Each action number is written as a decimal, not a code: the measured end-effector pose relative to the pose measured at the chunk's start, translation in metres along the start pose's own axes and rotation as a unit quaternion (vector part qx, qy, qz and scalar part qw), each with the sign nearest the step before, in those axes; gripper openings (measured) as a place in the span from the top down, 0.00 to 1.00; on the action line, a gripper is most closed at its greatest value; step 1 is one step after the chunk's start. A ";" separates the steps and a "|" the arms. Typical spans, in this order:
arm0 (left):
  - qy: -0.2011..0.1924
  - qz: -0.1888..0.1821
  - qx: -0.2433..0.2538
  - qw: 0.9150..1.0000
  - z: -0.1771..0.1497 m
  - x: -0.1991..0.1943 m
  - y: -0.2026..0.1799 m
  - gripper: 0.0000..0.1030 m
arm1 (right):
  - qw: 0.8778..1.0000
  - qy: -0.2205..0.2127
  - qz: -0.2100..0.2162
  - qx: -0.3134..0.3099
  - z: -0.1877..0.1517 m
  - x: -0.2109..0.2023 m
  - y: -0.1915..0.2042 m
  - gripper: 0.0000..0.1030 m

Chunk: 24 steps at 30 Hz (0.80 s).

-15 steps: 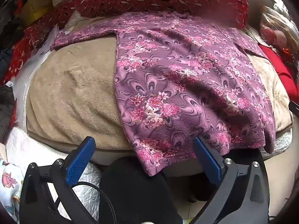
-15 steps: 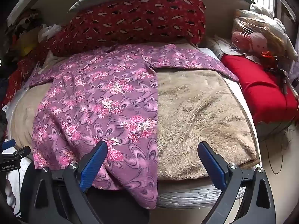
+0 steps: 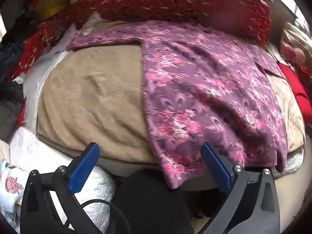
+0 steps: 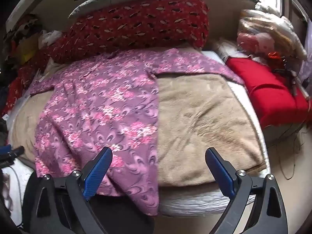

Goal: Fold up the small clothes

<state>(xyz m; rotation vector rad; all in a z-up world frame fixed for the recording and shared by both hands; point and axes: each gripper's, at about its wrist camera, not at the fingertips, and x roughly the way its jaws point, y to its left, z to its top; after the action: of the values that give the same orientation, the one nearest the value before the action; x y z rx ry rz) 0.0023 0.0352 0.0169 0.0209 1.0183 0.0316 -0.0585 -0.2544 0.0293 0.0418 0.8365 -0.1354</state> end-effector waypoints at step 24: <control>-0.078 0.034 0.060 0.995 -0.007 -0.019 -0.038 0.00 | 0.999 -0.035 -0.006 -0.017 0.013 0.003 0.010 0.07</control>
<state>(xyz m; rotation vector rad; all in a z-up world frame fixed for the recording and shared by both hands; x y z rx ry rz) -0.0131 -0.0035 0.0283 0.1656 0.8612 0.0297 -0.0452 -0.2464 0.0358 -0.0009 0.7693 -0.1335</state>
